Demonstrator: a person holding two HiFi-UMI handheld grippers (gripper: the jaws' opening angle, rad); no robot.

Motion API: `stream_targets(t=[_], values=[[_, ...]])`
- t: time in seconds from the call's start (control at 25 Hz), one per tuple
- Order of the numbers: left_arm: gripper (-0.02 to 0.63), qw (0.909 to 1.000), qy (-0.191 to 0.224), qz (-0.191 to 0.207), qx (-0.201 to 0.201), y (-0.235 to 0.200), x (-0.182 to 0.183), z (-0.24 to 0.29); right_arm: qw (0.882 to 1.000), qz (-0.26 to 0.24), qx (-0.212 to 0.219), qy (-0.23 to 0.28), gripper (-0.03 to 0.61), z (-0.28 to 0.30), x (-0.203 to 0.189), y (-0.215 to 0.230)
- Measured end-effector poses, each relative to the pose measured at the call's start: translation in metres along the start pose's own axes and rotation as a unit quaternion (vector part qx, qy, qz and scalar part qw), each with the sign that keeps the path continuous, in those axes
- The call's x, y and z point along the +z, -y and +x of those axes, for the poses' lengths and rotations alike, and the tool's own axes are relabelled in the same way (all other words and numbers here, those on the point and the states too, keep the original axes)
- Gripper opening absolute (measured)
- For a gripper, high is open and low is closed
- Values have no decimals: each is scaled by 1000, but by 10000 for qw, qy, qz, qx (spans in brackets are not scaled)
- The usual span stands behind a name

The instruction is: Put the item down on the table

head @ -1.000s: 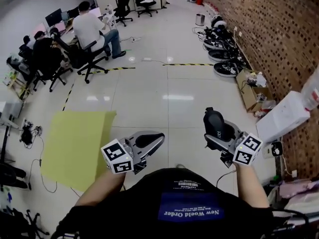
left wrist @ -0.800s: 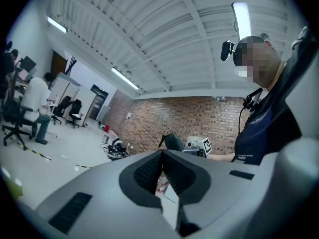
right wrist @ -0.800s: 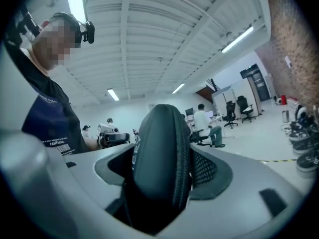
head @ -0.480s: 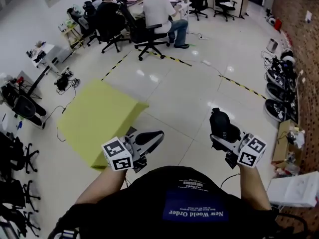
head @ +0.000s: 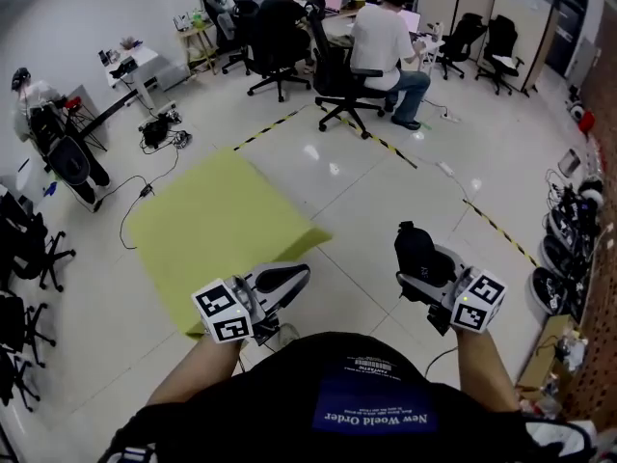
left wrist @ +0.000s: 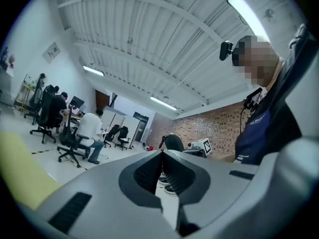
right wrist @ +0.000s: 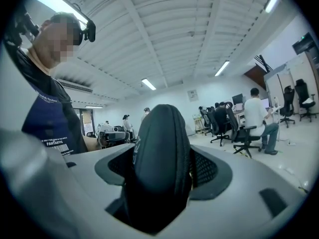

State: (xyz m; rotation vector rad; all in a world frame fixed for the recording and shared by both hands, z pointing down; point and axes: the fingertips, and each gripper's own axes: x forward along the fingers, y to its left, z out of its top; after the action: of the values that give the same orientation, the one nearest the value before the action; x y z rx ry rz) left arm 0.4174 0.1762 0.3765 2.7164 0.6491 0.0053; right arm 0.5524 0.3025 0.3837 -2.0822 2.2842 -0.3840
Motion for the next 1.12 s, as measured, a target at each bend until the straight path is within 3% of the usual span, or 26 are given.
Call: stream_targets(t=[0.4,0.68,0.92,1.12], values=[[5,9975,116,44,694,-143,58,-99,9972,44,719,-203,313,206,38,16],[4,9878,319,-111,1520,-205,62,-141,9857,-27,1569,-619,313,311,38,29],[4,9681,345,-273,2465,-243,56,-148,9606,240,2582,-1001,313,391,21,52],[4,9360,597,-439,3440,-267,55,-164,9224,420,3623,-1267,313,447,17,52]])
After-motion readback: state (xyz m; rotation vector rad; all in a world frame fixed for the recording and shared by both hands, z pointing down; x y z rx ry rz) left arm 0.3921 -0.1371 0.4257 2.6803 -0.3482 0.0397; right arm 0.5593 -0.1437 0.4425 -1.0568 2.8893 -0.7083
